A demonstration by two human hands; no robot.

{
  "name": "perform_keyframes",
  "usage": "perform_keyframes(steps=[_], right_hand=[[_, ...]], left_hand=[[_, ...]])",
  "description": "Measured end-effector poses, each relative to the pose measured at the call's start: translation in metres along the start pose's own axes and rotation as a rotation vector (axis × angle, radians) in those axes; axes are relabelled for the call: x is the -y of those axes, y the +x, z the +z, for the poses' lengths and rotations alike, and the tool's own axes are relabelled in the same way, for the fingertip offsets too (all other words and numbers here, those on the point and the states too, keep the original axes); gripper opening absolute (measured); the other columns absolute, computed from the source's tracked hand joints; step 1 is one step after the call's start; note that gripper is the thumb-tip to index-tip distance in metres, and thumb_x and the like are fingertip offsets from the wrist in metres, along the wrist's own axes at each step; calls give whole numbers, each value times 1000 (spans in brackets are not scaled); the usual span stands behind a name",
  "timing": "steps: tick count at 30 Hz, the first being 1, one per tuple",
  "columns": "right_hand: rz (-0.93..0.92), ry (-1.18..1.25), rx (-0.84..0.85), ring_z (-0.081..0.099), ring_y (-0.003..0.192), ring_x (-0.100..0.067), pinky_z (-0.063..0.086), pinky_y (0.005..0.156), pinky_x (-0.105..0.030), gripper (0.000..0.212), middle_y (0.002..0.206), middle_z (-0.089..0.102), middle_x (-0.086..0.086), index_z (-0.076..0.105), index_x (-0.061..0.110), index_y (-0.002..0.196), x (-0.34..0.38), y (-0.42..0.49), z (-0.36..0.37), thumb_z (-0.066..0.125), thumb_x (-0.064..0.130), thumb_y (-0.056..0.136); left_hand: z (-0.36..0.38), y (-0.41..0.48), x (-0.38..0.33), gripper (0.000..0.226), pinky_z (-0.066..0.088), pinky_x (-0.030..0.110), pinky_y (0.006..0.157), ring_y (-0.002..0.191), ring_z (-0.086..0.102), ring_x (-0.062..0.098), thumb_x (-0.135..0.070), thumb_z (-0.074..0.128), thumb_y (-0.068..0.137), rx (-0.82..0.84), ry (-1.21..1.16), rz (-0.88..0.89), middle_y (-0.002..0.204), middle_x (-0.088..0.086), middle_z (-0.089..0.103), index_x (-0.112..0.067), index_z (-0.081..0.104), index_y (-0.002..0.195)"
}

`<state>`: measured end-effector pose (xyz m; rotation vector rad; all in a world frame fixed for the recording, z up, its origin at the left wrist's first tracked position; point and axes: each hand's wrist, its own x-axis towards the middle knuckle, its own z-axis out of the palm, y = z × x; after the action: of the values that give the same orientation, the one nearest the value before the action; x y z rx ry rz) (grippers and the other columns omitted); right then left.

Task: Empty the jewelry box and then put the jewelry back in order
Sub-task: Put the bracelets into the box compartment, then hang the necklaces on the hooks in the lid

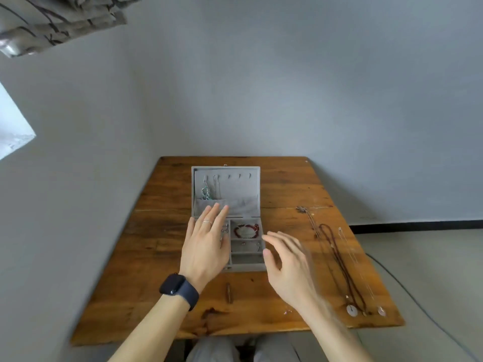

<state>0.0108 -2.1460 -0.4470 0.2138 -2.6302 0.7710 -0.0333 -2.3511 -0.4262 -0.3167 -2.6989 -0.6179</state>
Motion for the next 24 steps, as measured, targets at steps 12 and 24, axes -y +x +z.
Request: perform_keyframes(steps=[12, 24], right_hand=[[451, -230, -141, 61, 108, -34, 52, 75, -38, 32, 113, 63, -6, 72, 14, 116, -79, -157, -44, 76, 22, 85], [530, -319, 62, 57, 102, -37, 41, 70, -34, 9, 99, 61, -9, 64, 20, 100, -88, -116, -54, 61, 28, 96]], left_hand=[[53, -133, -11, 59, 4, 50, 124, 154, 3, 16, -45, 20, 105, 207, 138, -124, 166, -6, 2, -27, 7, 160], [54, -134, -10, 57, 1, 47, 123, 154, 2, 17, -48, 10, 105, 321, 212, -136, 167, -7, 6, -31, 11, 160]])
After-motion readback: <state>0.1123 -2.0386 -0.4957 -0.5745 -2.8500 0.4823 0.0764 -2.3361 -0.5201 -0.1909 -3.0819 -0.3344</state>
